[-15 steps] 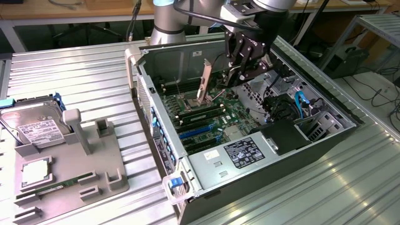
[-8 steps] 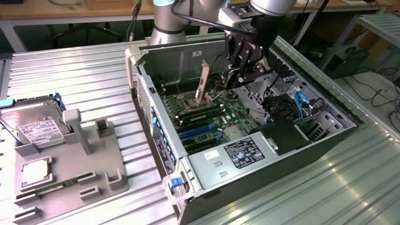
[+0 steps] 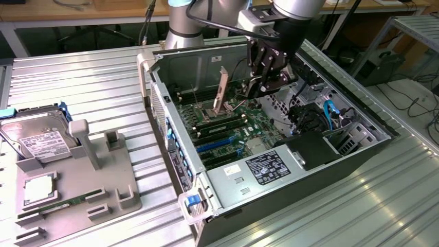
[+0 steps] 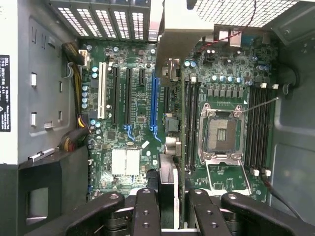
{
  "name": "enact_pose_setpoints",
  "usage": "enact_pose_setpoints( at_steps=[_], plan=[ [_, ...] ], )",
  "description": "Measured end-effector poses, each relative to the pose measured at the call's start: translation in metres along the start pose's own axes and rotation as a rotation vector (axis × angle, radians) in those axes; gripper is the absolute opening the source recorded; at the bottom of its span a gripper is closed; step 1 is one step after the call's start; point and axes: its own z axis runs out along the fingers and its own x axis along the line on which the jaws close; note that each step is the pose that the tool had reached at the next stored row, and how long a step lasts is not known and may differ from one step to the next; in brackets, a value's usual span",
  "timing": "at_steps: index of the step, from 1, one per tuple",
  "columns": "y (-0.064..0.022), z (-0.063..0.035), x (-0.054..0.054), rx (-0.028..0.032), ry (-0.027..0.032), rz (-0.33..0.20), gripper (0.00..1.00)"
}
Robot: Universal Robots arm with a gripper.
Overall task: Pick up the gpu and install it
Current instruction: 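Insert the gpu into the slot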
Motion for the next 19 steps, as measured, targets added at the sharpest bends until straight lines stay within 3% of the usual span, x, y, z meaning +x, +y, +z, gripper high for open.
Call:
enact_pose_setpoints(
  at_steps=[5,19],
  plan=[
    [0.0015,0.0016,0.000,0.0004,-0.0002,0.007,0.28],
    [0.0221,0.0055,-0.001,0.0008,-0.0006,0.011,0.28]
  ],
)
